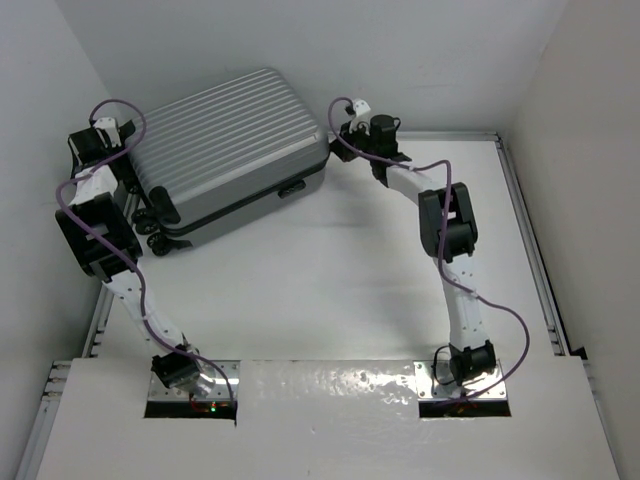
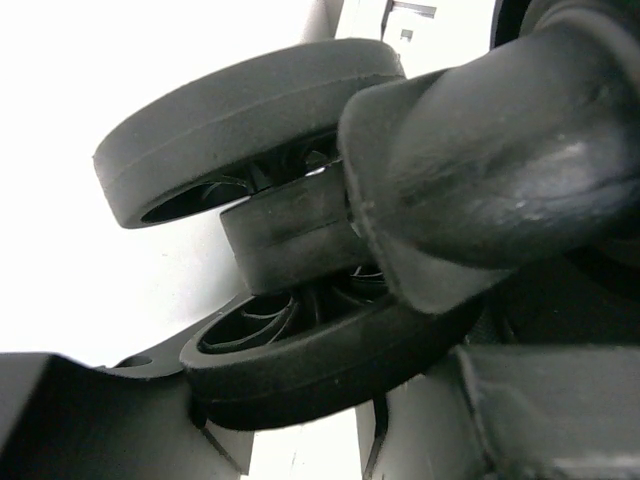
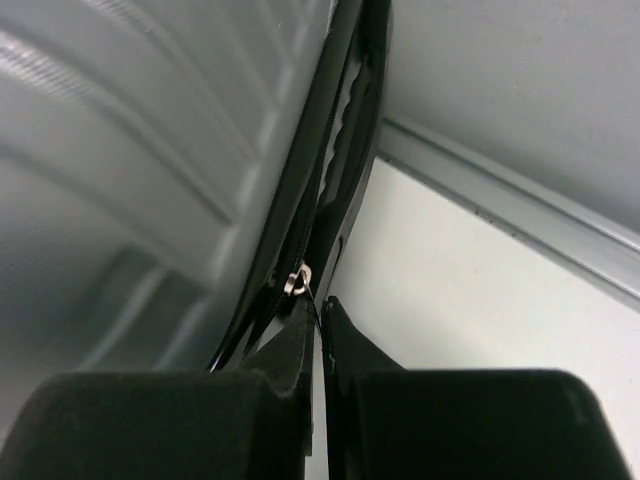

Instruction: Pack the luggage

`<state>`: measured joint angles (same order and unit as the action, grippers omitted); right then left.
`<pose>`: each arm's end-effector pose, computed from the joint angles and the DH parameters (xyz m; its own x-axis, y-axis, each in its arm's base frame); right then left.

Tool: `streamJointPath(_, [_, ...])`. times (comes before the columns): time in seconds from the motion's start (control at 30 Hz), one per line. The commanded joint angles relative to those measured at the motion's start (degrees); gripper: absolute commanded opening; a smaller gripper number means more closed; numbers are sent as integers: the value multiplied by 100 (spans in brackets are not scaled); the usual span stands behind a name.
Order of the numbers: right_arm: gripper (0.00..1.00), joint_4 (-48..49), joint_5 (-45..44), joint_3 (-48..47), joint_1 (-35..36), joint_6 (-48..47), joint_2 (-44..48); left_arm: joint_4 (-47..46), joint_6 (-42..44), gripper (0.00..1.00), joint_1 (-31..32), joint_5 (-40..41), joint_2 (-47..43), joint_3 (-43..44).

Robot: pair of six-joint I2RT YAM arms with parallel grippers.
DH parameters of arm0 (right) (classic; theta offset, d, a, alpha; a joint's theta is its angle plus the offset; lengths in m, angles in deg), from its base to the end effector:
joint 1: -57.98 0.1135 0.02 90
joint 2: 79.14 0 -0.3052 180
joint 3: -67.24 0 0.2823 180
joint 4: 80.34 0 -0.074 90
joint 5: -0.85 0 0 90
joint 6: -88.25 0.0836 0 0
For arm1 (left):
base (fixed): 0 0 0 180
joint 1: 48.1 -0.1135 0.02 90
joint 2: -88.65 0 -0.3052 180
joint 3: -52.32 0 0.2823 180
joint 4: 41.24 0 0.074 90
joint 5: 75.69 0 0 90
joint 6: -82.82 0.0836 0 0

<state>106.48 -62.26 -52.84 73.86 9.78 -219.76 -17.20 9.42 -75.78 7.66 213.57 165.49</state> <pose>0.6289 0.2182 0.1729 -0.3568 0.0838 -0.9304 -0.6076 0.7357 0.2993 0.5345 0.2694 0.2144 -0.6044 0.0034 -0.7967 -0.2145 0.9624 0.1668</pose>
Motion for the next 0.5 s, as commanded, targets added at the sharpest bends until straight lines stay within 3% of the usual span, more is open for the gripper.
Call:
streamJointPath(0.0, [0,595,-1220,-679,-199,-151,-255,1,317,33,852,-1163,-161,-9])
streamJointPath(0.1, [0,1156,-855,-1363,-217,313,-703,18,396,33,861,-1162,-135,8])
streamJointPath(0.17, [0,1307,-178,-2221,-51,813,-1245,18,405,33,861,-1224,-126,35])
streamJointPath(0.23, [0,1334,243,-2464,299,964,-1415,71,458,33,870,-1381,-82,61])
streamJointPath(0.4, [0,1956,1018,-1359,1118,1149,-1013,641,1439,33,1221,-2049,-257,-78])
streamJointPath(0.47, [0,2720,1116,-245,1435,1518,-366,861,2053,34,1474,-2488,-572,-263])
